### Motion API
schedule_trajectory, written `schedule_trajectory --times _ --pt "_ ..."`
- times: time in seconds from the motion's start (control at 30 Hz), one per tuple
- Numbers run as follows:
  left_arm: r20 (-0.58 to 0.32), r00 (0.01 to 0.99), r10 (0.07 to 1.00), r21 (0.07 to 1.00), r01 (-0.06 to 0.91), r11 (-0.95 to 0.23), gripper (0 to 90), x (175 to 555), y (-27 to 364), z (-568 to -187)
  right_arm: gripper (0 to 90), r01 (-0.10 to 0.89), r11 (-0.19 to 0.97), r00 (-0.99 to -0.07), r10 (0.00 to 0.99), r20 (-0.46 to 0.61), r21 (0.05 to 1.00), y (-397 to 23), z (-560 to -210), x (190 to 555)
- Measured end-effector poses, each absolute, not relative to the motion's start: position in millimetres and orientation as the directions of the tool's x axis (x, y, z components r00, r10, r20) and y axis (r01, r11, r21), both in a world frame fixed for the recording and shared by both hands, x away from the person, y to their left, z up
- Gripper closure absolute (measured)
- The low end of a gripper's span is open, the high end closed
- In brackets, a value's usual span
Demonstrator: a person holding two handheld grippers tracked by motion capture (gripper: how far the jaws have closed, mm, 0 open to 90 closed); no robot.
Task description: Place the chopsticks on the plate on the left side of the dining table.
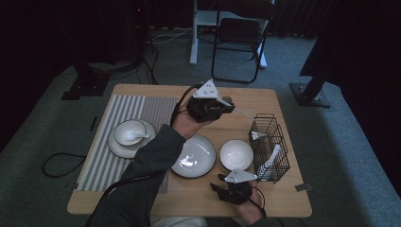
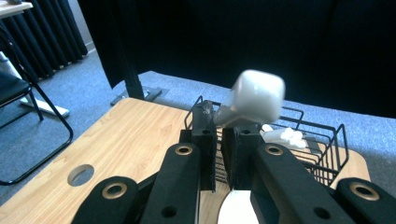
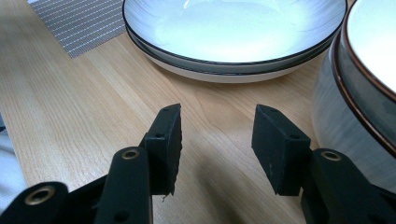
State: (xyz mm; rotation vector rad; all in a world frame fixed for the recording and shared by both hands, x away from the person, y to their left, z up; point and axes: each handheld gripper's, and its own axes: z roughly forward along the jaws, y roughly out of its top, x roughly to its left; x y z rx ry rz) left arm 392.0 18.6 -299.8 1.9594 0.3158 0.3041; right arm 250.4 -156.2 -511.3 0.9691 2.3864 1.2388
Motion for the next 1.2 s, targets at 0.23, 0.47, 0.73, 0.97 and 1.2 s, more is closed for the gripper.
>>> schedule_trajectory --times 0.23,0.47,0.73,0.97,1.2 --pt "0.064 0.928 0.368 0.919 0.089 -0.384 84.7 393.2 33.3 -300.1 51.9 0.432 0.409 -0.737 0.674 0.054 0.803 -154.2 -510.3 250.7" --pt "0.048 0.927 0.371 0.922 0.102 -0.374 84.7 393.1 49.1 -305.3 51.9 0.431 0.408 -0.735 0.676 0.051 0.805 -155.7 -509.2 251.4" --pt "0.045 0.923 0.382 0.919 0.112 -0.377 84.7 391.8 63.1 -313.4 51.9 0.424 0.414 -0.738 0.673 0.042 0.805 -154.3 -506.7 252.0" --pt "0.025 0.915 0.403 0.919 0.138 -0.370 84.7 392.2 75.6 -322.4 51.9 0.418 0.414 -0.738 0.674 0.035 0.809 -155.3 -503.7 252.3" --pt "0.019 0.912 0.409 0.916 0.148 -0.373 84.7 388.5 88.4 -329.9 51.9 0.410 0.413 -0.737 0.675 0.029 0.813 -156.6 -499.3 252.8"
